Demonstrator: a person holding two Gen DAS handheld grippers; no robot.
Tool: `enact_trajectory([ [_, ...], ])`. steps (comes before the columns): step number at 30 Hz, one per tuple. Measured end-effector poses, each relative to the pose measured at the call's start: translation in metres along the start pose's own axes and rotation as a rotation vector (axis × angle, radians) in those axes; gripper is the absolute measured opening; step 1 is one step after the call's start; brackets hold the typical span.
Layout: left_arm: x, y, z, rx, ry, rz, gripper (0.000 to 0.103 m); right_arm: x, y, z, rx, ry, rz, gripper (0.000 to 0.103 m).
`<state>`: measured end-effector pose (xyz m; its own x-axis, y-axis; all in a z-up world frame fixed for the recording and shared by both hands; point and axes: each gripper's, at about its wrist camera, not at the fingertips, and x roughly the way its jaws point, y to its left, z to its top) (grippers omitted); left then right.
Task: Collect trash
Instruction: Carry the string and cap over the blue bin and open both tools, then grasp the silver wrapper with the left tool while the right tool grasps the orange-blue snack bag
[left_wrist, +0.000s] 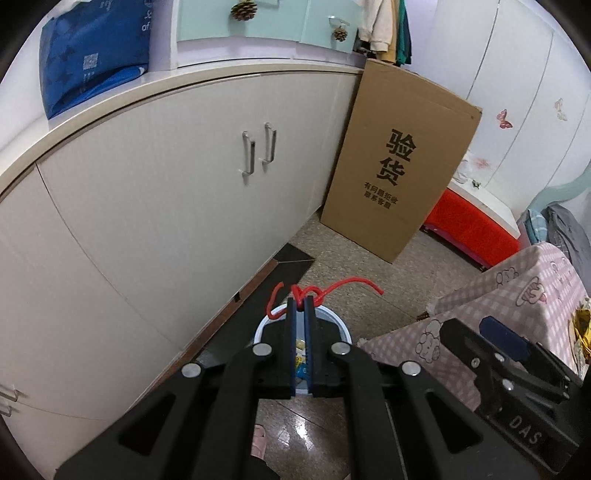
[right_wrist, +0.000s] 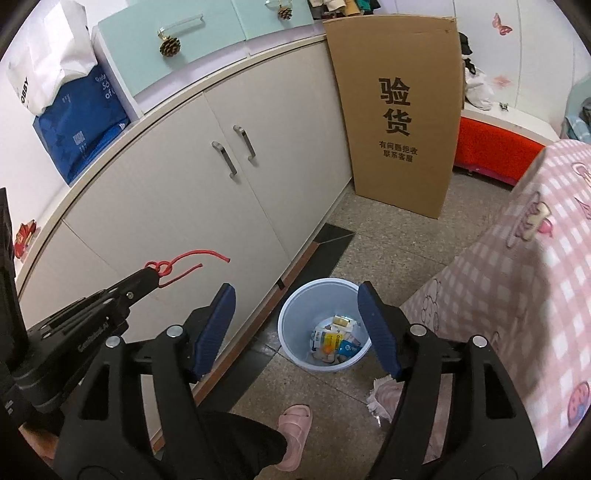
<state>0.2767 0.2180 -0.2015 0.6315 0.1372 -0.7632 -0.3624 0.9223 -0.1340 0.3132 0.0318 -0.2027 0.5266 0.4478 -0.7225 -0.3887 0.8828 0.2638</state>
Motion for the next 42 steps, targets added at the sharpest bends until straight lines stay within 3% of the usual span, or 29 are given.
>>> enact_trajectory([
  [11,-0.006,-0.02,-0.003,0.031,0.0,-0.01,0.004,-0.02,-0.009,-0.002,0.016,-0.054,-0.012,0.071],
  [24,0.034,-0.044,0.024,0.05,0.02,-0.034,0.006,-0.024,-0.036,0.013,0.083,-0.141,-0.036,0.071],
  [25,0.038,-0.045,0.025,0.048,0.026,-0.025,0.014,-0.023,-0.038,0.014,0.088,-0.143,-0.041,0.071],
  [26,0.045,-0.046,0.027,0.047,0.042,-0.016,0.036,-0.023,-0.039,0.014,0.092,-0.142,-0.043,0.071],
  [28,0.05,-0.046,0.027,0.041,0.051,-0.007,0.068,-0.022,-0.042,0.013,0.104,-0.138,-0.044,0.071],
  [31,0.05,-0.043,0.025,0.034,0.046,0.017,0.069,-0.023,-0.046,0.011,0.111,-0.135,-0.048,0.071],
  [42,0.001,-0.039,0.013,0.002,0.016,-0.045,0.07,-0.056,-0.043,0.004,0.123,-0.168,-0.041,0.071],
])
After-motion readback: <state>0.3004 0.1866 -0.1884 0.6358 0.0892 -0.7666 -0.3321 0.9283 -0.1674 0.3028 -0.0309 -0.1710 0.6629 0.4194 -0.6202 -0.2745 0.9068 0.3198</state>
